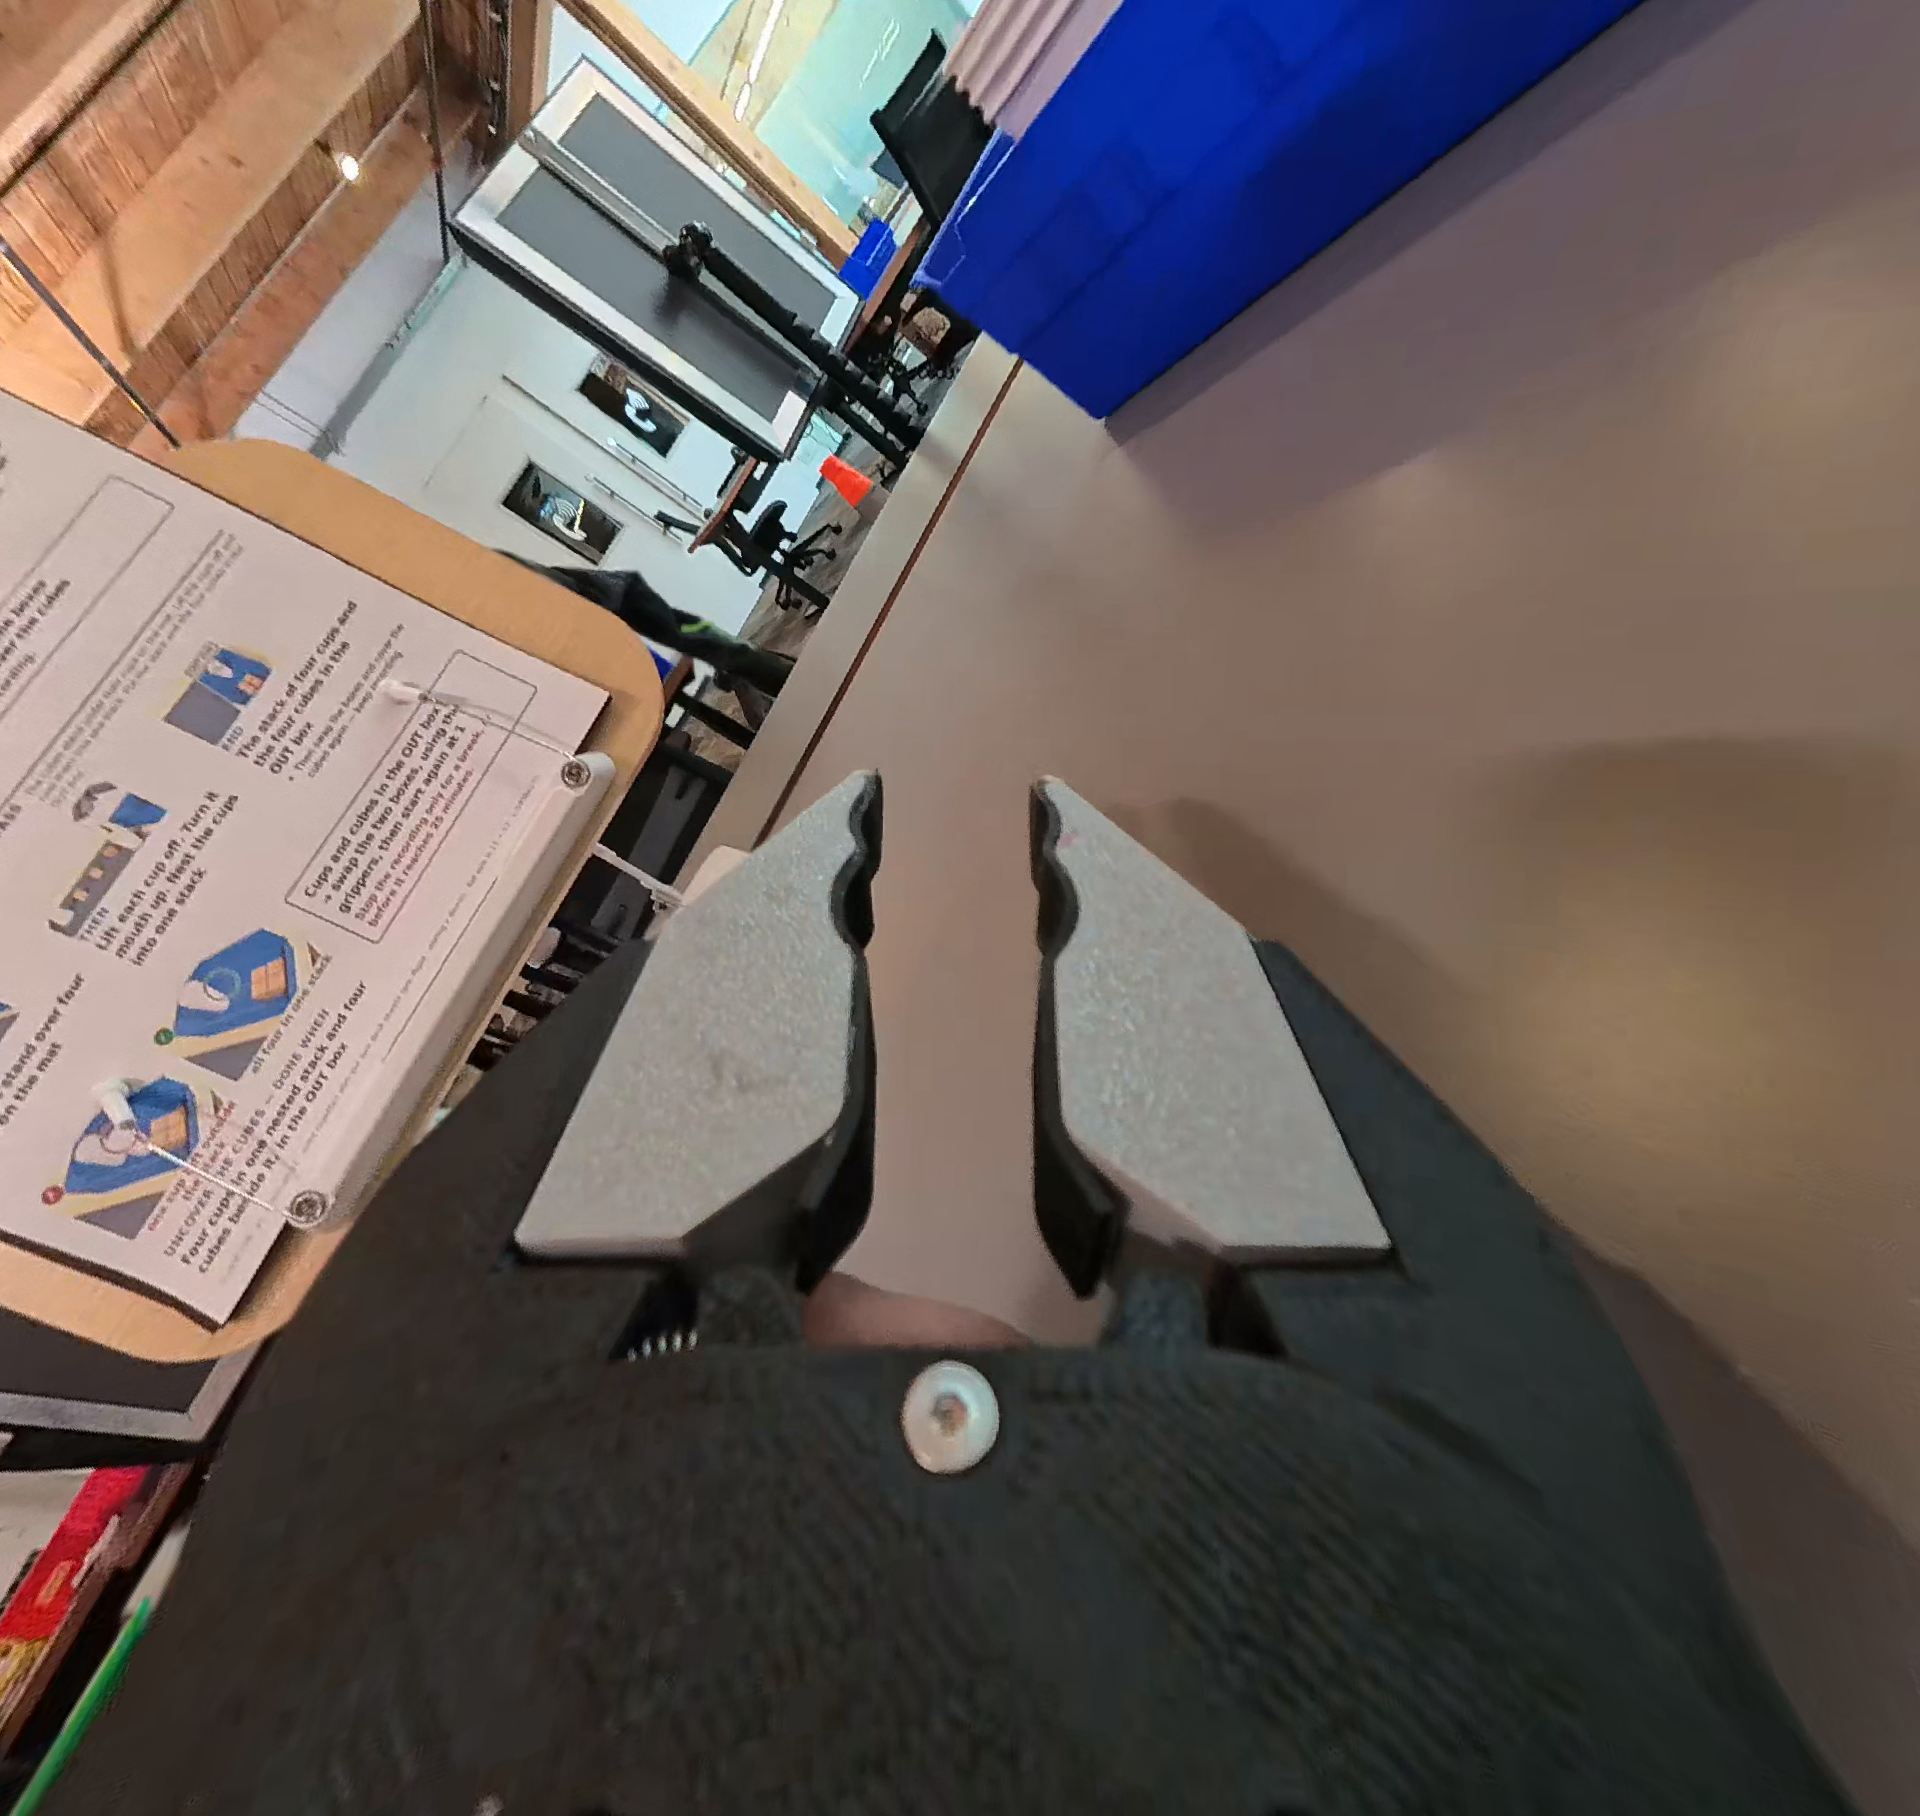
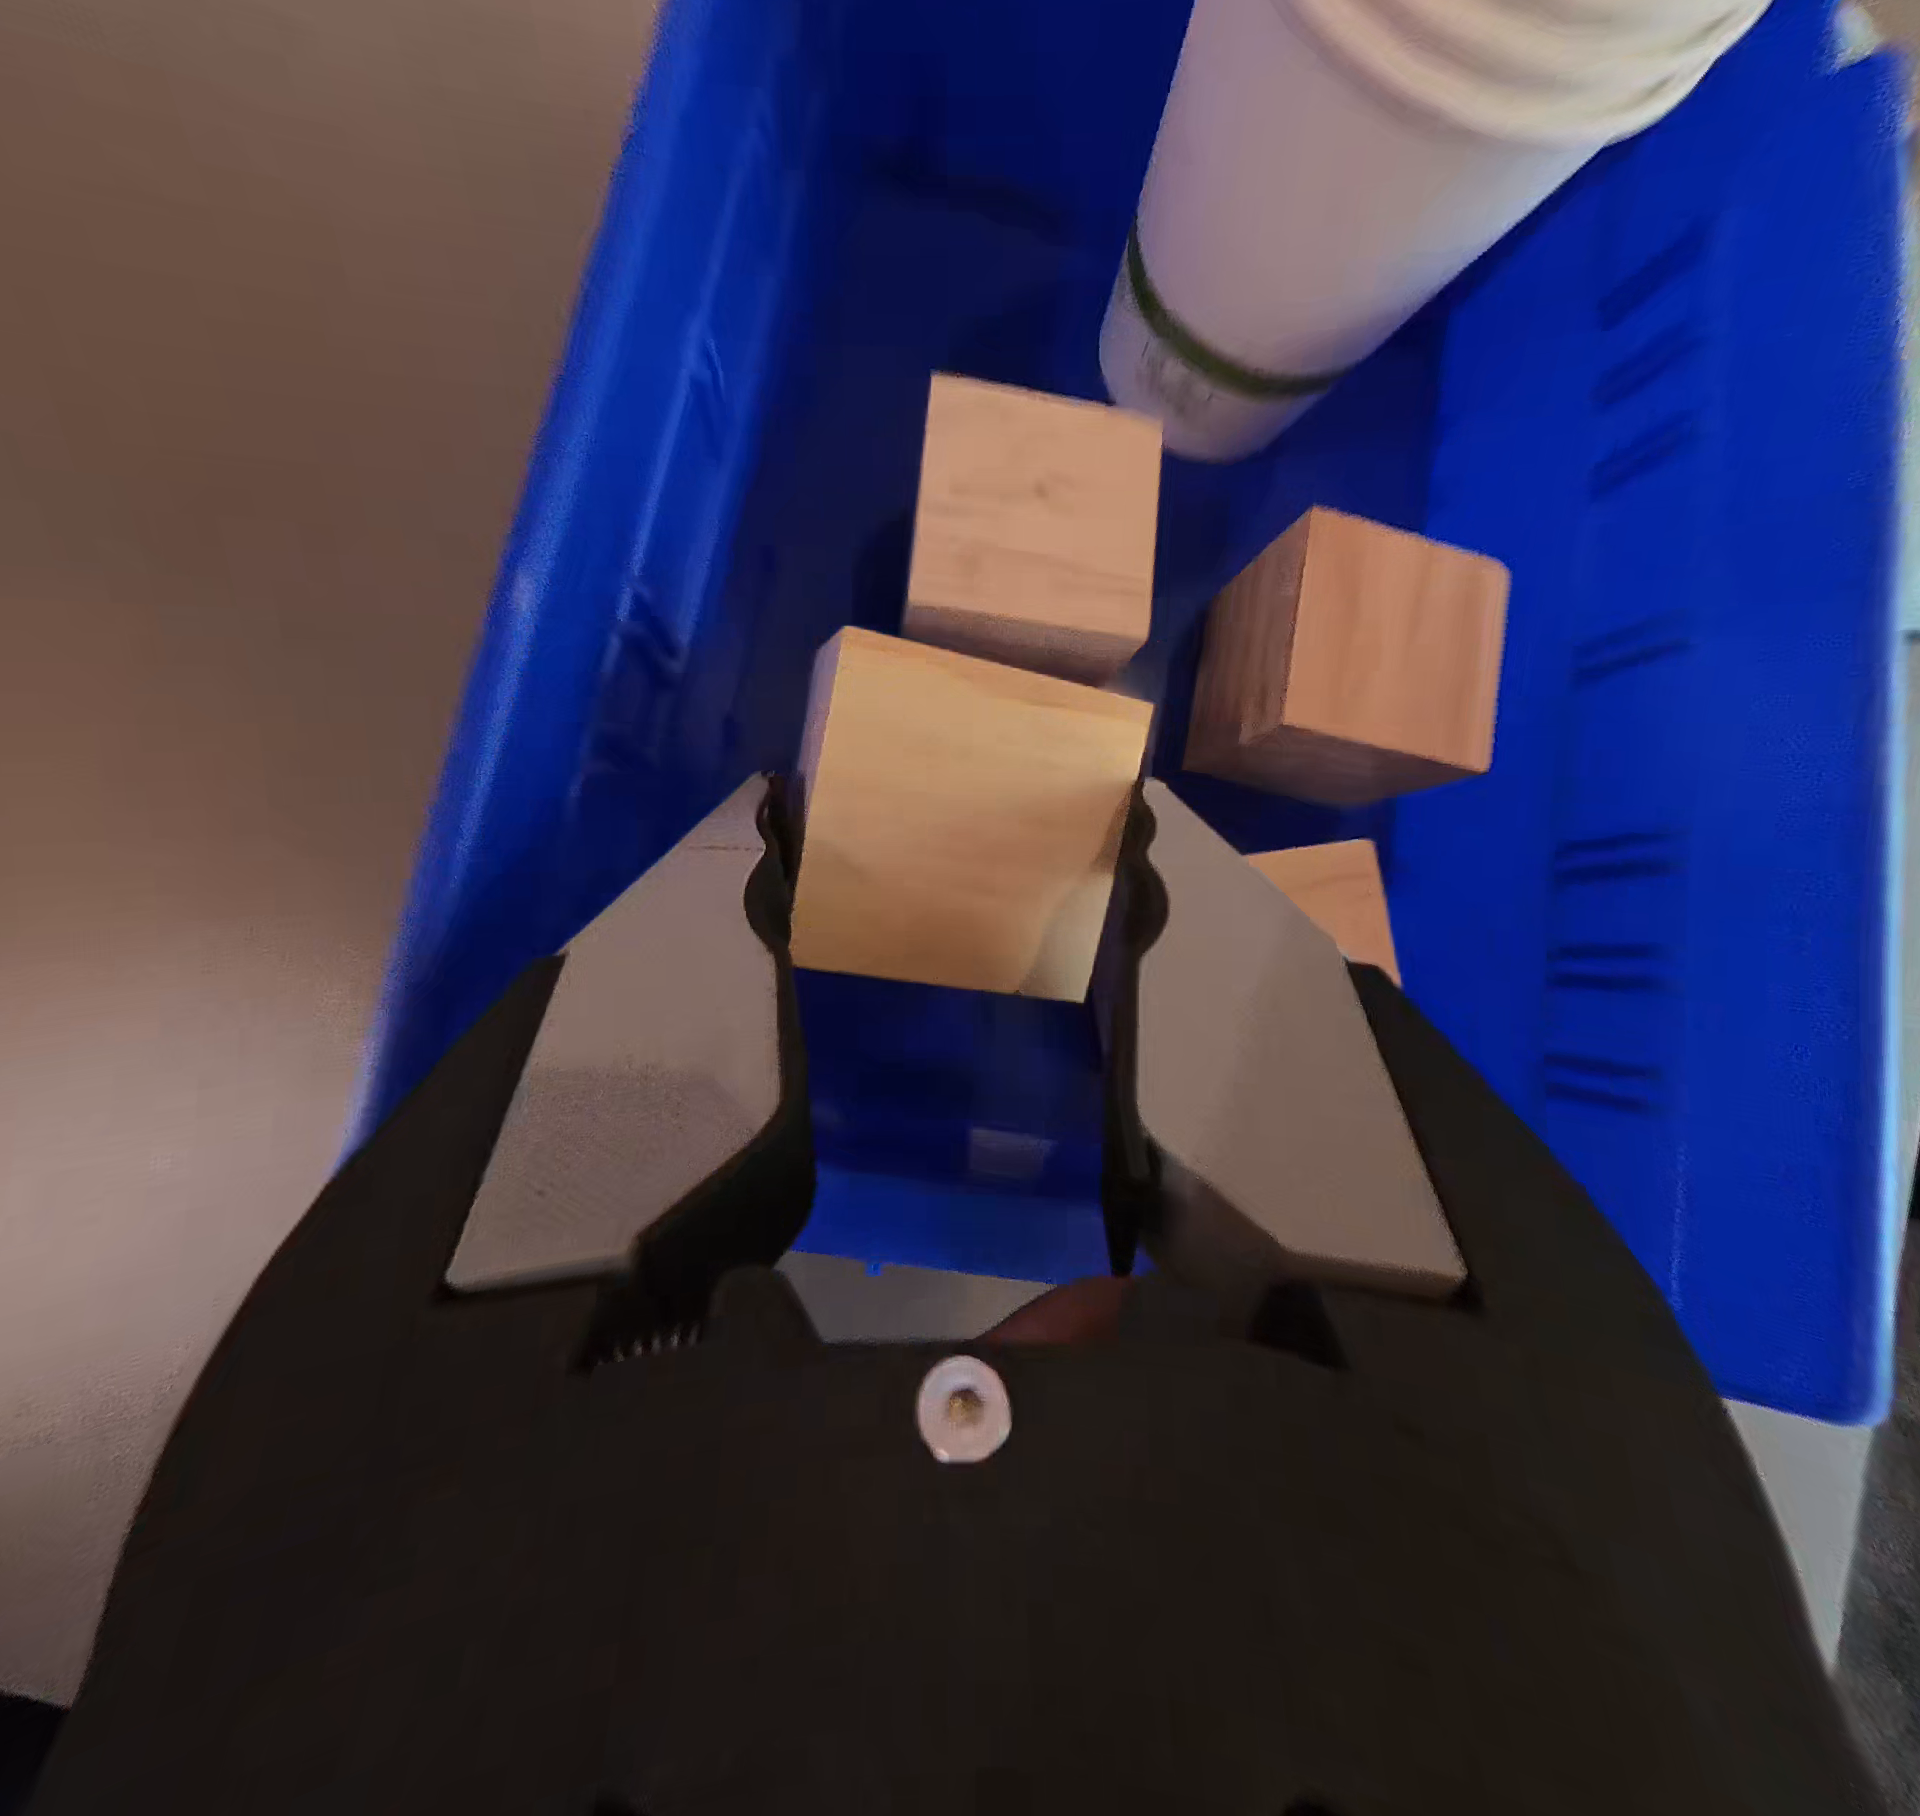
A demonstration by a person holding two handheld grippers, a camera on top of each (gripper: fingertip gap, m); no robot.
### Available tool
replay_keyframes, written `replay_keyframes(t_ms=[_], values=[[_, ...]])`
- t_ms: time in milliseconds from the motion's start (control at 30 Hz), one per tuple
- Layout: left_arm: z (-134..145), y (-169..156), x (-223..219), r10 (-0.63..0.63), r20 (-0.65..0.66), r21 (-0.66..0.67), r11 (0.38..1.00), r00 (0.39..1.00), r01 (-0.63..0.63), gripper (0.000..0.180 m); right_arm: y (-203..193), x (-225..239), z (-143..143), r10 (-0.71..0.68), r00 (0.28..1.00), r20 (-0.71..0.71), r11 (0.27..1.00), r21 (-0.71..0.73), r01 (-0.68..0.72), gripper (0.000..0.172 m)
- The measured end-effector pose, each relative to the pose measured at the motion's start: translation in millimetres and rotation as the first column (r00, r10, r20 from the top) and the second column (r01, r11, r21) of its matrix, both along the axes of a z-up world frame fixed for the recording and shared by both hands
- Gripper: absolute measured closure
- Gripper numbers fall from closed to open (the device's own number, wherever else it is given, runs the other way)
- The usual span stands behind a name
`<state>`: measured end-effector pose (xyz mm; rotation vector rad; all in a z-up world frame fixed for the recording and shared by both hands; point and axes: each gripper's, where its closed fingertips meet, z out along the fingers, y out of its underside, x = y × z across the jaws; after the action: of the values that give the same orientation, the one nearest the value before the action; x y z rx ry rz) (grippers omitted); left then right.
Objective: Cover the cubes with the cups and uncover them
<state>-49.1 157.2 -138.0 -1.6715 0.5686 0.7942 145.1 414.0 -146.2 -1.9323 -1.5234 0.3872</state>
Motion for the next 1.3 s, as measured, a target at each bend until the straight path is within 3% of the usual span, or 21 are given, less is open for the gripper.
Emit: replay_keyframes(t_ms=[100, 200, 300, 400, 500, 567, 667, 733, 933, 1033, 1167, 1300], values=[[-2, -1, -2, 0.009, 0.007, -0.007, 1.000, 1.000, -0.009, 0.153, 15, 8, -26, -0.056, 0.990, 0.132, 0.998, 0.043, 0.051, 0.110], [-5, 1, -3, 0.012, -0.003, -0.024, 1.000, 1.000, -0.012, 0.153, 21, 7, -14, -0.072, 0.993, 0.097, 0.993, 0.101, 0.062, 0.113], [-10, 3, -6, 0.025, 0.007, -0.048, 0.999, 1.000, -0.024, 0.152, 19, 7, 17, -0.070, 0.997, 0.015, 0.988, 0.136, 0.067, 0.111], [-10, 3, -12, 0.056, 0.033, -0.050, 0.997, 0.998, -0.055, 0.148, 3, 0, 74, -0.033, 0.988, -0.153, 0.978, 0.201, 0.064, 0.114], [-6, 2, -24, 0.108, 0.075, -0.035, 0.994, 0.991, -0.106, 0.147, -49, -21, 132, 0.109, 0.925, -0.364, 0.974, 0.224, -0.027, 0.119], [-4, -1, -36, 0.165, 0.108, -0.032, 0.986, 0.980, -0.163, 0.144, -98, -41, 147, 0.236, 0.875, -0.423, 0.965, 0.208, -0.160, 0.117], [-3, -5, -52, 0.239, 0.152, -0.032, 0.971, 0.959, -0.237, 0.143, -165, -77, 136, 0.379, 0.820, -0.428, 0.925, 0.142, -0.353, 0.114], [0, -9, -63, 0.284, 0.190, -0.023, 0.958, 0.940, -0.285, 0.142, -191, -105, 116, 0.415, 0.800, -0.433, 0.905, 0.113, -0.409, 0.114], [-4, -28, -111, 0.466, 0.305, -0.065, 0.880, 0.830, -0.470, 0.134, -209, -202, 32, 0.350, 0.809, -0.472, 0.917, -0.003, -0.399, 0.111], [-6, -37, -126, 0.513, 0.353, -0.083, 0.850, 0.782, -0.520, 0.130, -213, -229, -1, 0.342, 0.790, -0.509, 0.904, -0.051, -0.424, 0.119], [-2, -43, -137, 0.488, 0.488, -0.072, 0.849, 0.723, -0.524, 0.133, -219, -231, -6, 0.342, 0.781, -0.523, 0.856, -0.170, -0.488, 0.112], [1, -48, -142, 0.468, 0.558, -0.060, 0.846, 0.685, -0.530, 0.133, -212, -225, -2, 0.335, 0.775, -0.536, 0.869, -0.144, -0.474, 0.111]])
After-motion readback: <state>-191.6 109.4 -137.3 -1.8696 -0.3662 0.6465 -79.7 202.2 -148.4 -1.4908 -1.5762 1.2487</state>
